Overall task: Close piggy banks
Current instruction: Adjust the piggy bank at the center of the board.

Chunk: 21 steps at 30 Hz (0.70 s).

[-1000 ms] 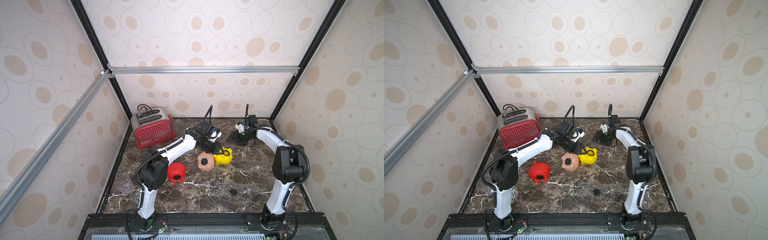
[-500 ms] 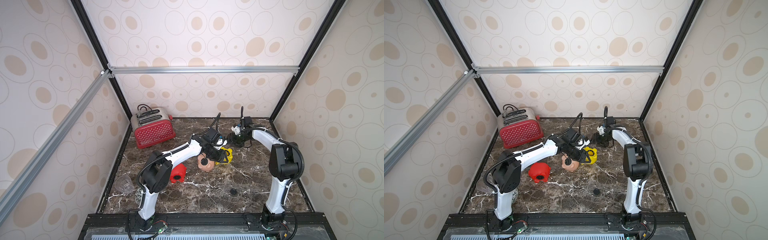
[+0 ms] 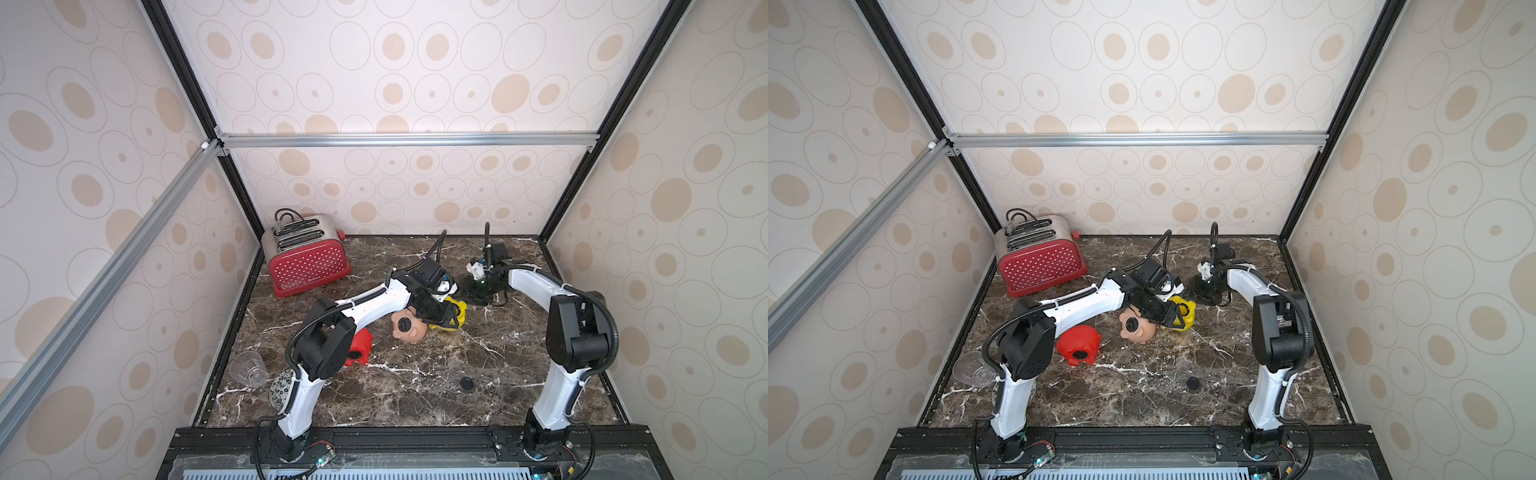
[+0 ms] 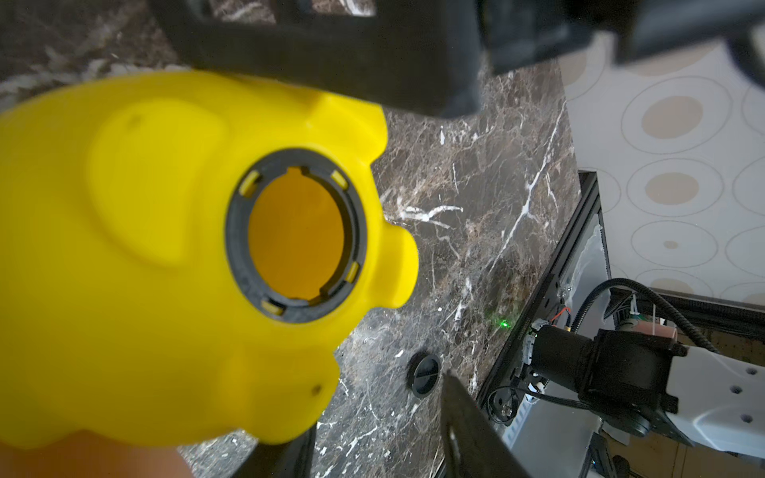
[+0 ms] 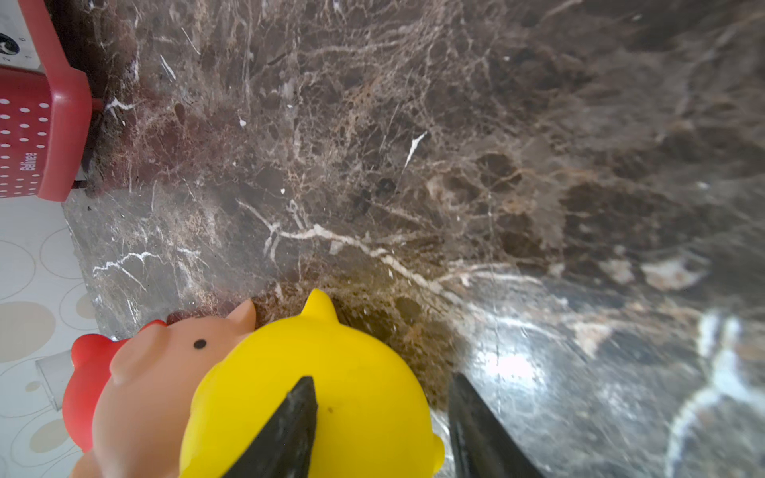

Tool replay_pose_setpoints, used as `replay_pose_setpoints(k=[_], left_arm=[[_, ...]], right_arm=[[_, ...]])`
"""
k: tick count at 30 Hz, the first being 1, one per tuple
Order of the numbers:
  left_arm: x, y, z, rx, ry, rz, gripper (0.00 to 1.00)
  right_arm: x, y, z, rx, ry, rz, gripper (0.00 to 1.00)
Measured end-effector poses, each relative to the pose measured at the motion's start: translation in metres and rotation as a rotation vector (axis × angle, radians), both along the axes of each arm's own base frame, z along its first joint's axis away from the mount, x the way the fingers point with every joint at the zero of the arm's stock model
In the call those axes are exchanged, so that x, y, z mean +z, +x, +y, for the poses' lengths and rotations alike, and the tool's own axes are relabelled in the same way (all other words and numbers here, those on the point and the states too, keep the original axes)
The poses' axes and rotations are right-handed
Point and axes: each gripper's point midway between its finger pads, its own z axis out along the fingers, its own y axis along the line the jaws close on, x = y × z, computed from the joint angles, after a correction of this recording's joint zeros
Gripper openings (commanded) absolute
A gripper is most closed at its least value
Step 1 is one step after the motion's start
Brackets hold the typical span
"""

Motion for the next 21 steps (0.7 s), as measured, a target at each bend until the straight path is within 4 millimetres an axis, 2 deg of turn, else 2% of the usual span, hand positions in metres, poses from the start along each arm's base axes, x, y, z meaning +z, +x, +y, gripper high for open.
replay_pose_setpoints(k=[10, 16, 21], left_arm=[[0.0, 0.011, 0.01, 0.025, 0.018, 0.015, 0.49], [0.009, 0.035, 0.017, 0.063, 0.009, -0.009, 0.49], [0.016, 0.058, 0.015, 0.082, -0.017, -0.054, 0.5]], right_arm=[[0.003, -0.01, -0.014, -0.042, -0.043, -0.046, 0.53], [-0.008, -0.022, -0.027, -0.071, -0.098, -0.015, 0.53], [-0.022, -0.046, -0.026, -0.061, -0.108, 0.062, 0.53]])
